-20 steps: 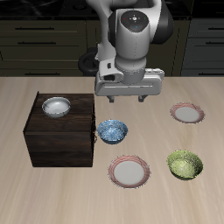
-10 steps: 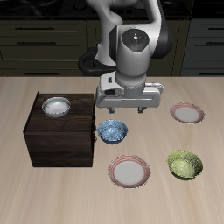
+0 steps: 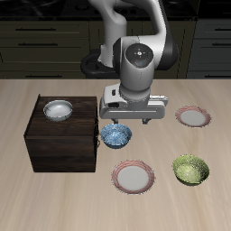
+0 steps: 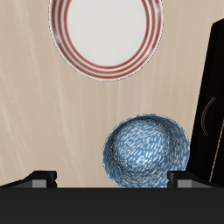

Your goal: Place the blue bowl on the plate next to the green bowl

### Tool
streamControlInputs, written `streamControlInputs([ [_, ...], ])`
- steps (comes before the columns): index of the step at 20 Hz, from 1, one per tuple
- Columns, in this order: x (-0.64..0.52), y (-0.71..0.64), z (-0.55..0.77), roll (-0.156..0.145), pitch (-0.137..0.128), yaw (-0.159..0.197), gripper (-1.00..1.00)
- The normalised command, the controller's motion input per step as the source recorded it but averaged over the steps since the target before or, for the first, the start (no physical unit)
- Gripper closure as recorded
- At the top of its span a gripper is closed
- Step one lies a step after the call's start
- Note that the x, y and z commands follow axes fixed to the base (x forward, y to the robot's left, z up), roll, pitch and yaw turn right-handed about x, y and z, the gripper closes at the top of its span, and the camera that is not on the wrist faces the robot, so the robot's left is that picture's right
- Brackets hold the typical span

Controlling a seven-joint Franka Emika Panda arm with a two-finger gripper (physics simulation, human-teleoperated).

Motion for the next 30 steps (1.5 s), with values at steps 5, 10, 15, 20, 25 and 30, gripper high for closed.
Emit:
streamControlInputs([
  [5, -0.04, -0.04, -0.21, 0.0, 0.008, -0.039, -1.0],
  [10, -0.04, -0.02, -0.3, 0.014, 0.016, -0.044, -1.0],
  [15, -0.07, -0.01, -0.3, 0.007, 0.02, -0.023, -1.0],
  [20, -0.11, 0.04, -0.15, -0.002, -0.035, 0.015, -1.0],
  [25, -0.18, 0.03, -0.27, 0.009, -0.028, 0.02, -1.0],
  [30, -0.07, 0.02, -0.42, 0.03, 0.051, -0.01, -1.0],
])
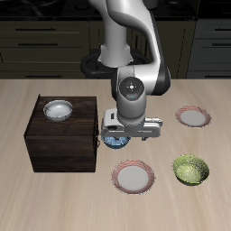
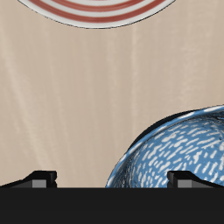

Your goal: Place the blue bowl on the plate next to the green bowl

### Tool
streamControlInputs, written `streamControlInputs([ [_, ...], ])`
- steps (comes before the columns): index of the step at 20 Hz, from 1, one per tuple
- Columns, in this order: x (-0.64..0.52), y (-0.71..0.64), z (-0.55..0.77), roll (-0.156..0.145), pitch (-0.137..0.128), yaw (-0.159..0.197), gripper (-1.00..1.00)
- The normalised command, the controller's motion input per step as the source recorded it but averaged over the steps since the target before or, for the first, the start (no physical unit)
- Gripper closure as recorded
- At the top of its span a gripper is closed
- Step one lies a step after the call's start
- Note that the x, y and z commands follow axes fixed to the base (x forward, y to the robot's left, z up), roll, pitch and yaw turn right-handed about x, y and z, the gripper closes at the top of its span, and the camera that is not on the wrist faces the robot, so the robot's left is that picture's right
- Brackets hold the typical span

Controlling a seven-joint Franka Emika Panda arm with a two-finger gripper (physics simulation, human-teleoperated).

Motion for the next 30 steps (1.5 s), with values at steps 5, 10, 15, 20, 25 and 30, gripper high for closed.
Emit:
streamControlInputs([
  [5, -0.06, -0.07, -0.45, -0.005, 0.041, 0.01, 1.0],
  [10, -0.03, -0.06, -0.1, 0.012, 0.009, -0.019, 1.0],
  [15, -0.05, -0.03, 0.11, 0.002, -0.012, 0.002, 1.0],
  [20, -0.07, 0.02, 0.29, 0.003, -0.048, 0.017, 1.0],
  [25, -0.03, 0.04, 0.41, 0.002, -0.057, 0.034, 1.0],
  [30, 0.1, -0.03, 0.39, -0.025, -0.069, 0.038, 1.0],
])
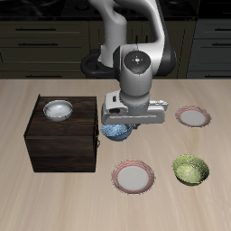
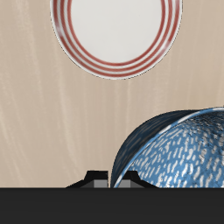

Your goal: Place the blue bowl on the plate next to the green bowl

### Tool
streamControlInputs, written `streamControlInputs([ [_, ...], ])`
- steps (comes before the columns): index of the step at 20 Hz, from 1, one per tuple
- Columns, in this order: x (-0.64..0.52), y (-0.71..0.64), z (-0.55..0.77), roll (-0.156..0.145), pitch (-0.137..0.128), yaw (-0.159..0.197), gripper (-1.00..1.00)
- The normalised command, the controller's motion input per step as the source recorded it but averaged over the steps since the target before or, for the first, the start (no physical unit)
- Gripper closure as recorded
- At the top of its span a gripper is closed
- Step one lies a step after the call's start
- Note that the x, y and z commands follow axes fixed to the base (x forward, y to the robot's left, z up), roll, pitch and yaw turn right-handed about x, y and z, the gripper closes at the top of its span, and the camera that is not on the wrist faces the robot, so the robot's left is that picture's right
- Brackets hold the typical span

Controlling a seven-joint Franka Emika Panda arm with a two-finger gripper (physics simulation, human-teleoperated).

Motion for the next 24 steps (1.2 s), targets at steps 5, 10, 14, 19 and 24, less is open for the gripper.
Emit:
streamControlInputs([
  [5, 0.17, -0.1, 0.28, -0.034, -0.033, -0.007, 1.0],
  [10, -0.04, 0.04, 0.24, 0.006, -0.033, -0.002, 1.0],
  [14, 0.04, 0.07, 0.09, 0.011, -0.009, 0.009, 1.0],
  [19, 0.22, 0.08, 0.11, -0.006, -0.006, 0.015, 1.0],
  [24, 0.32, -0.01, 0.06, -0.031, 0.013, -0.005, 1.0],
])
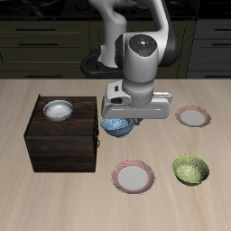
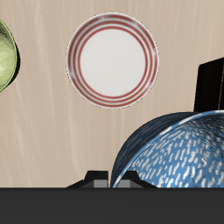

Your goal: Place the blue bowl on the plate next to the green bowl

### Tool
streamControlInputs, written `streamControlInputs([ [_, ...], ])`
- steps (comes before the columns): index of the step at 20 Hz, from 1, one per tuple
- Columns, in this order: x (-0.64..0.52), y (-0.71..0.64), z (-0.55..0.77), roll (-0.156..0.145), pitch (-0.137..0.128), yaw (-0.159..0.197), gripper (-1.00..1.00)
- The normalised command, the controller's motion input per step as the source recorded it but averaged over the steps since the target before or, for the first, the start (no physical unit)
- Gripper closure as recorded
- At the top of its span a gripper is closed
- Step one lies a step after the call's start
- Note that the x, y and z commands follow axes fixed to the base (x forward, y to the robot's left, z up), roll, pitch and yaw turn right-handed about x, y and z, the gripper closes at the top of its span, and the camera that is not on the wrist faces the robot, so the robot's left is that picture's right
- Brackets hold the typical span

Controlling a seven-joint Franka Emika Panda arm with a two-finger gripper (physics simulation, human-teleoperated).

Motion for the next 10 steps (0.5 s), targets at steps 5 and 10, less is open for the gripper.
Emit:
streamControlInputs([
  [5, 0.25, 0.0, 0.11, -0.024, -0.002, -0.002, 1.0],
  [10, 0.14, 0.12, 0.18, 0.009, -0.021, 0.009, 1.0],
])
